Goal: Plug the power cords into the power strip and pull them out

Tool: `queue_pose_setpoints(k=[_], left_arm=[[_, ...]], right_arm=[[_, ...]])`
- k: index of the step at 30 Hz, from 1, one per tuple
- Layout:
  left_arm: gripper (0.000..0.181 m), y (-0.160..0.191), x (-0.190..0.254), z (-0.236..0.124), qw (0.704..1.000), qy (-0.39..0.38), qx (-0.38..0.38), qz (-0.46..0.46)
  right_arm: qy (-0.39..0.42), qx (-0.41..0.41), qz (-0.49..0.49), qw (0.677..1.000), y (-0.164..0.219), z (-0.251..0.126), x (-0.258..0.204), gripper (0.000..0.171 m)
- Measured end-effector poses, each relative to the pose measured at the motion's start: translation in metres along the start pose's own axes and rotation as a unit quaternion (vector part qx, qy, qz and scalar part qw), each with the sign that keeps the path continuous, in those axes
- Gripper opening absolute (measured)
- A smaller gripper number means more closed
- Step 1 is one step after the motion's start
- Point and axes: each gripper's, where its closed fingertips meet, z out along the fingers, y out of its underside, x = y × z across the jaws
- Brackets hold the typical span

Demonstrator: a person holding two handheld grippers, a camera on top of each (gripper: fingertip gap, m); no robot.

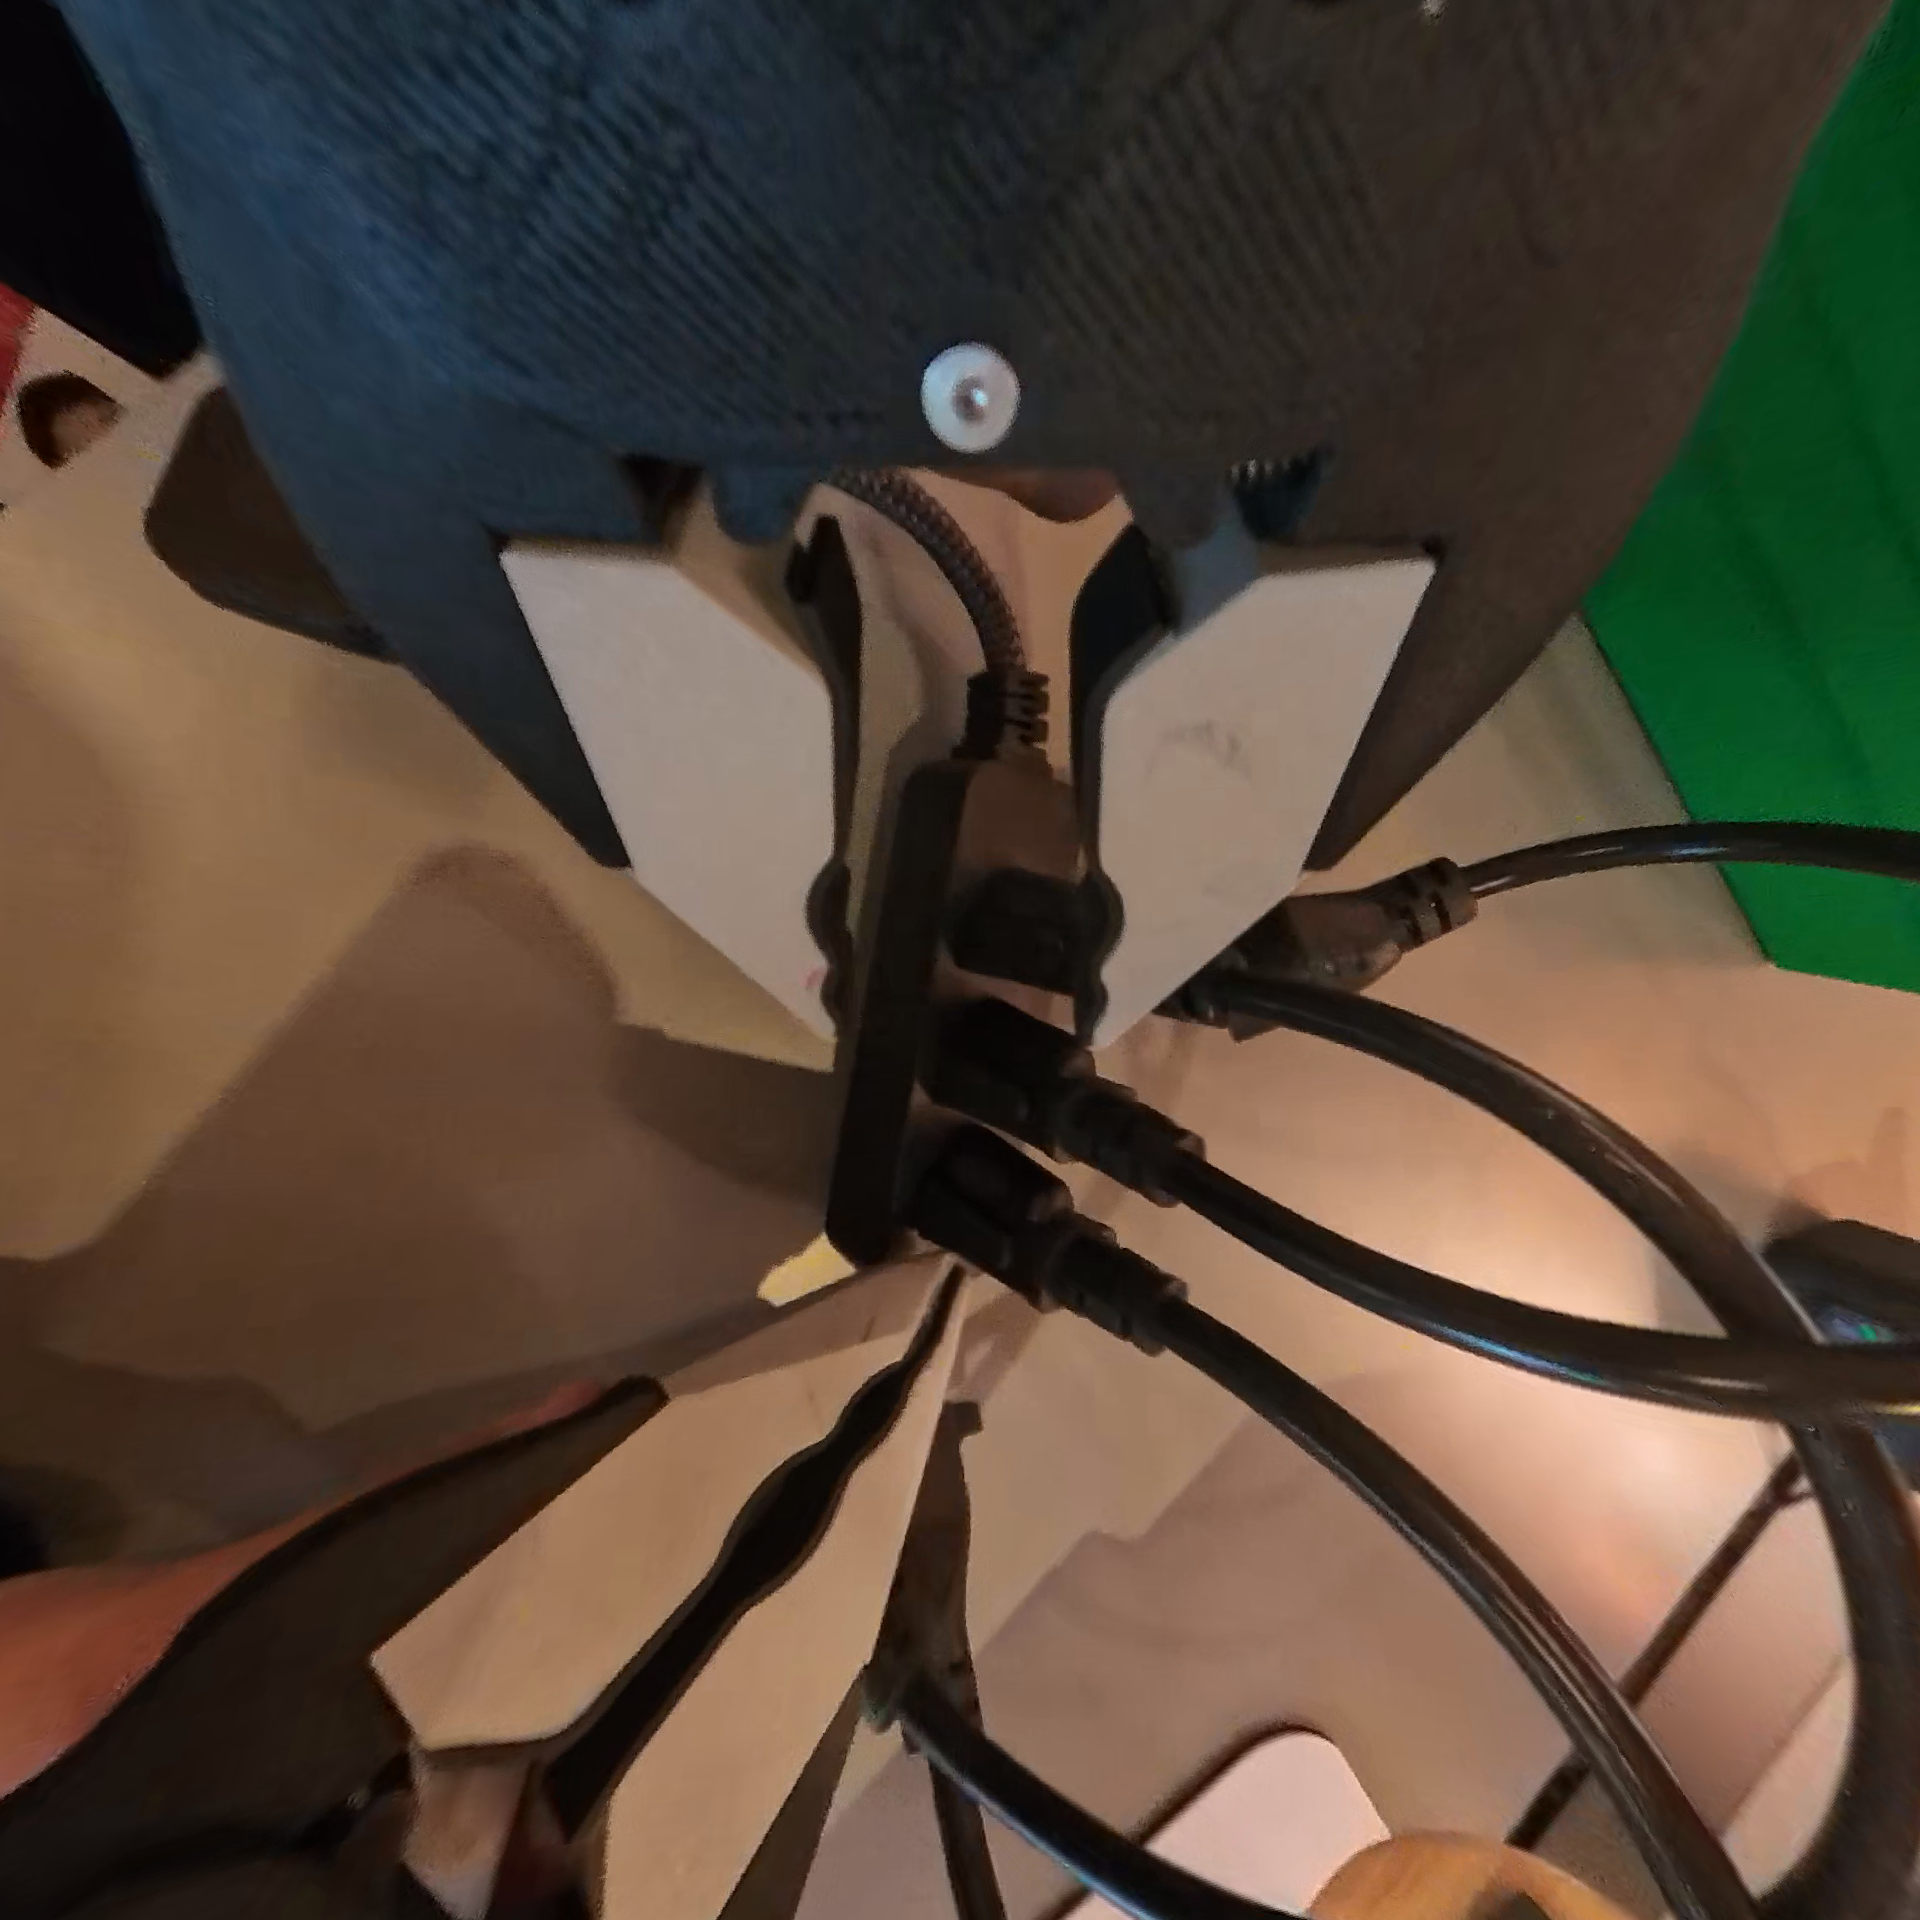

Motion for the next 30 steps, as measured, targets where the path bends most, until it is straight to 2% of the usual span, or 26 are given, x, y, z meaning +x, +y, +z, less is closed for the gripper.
queue_pose_setpoints(k=[6,8,12,18,21,25,30], left_arm=[[0.043,0.005,-0.009,0.010,0.999,-0.030,-0.019,0.015],[0.037,0.007,-0.013,0.011,0.998,-0.042,-0.029,0.037],[0.039,0.008,-0.012,0.008,0.999,-0.015,-0.029,0.030],[0.033,0.002,-0.004,-0.017,0.999,-0.032,0.023,0.020],[0.031,0.006,0.007,-0.019,0.998,-0.036,0.015,0.049],[0.024,0.023,0.019,0.006,0.992,-0.048,-0.038,0.106],[0.024,0.023,0.018,0.015,0.979,-0.104,-0.046,0.168]], right_arm=[[-0.016,0.001,0.021,1.000,0.001,0.003,-0.006,0.000],[-0.033,0.005,0.029,0.999,0.001,0.002,-0.010,0.000],[-0.089,0.014,0.048,0.995,-0.004,0.000,-0.026,0.000],[-0.106,0.004,0.048,0.993,-0.001,0.001,-0.033,0.000],[-0.118,0.000,0.047,0.992,0.000,0.001,-0.037,0.000],[-0.106,-0.006,0.011,0.994,0.001,0.001,-0.040,0.000],[-0.093,-0.010,0.004,0.996,0.003,0.002,-0.038,0.000]])
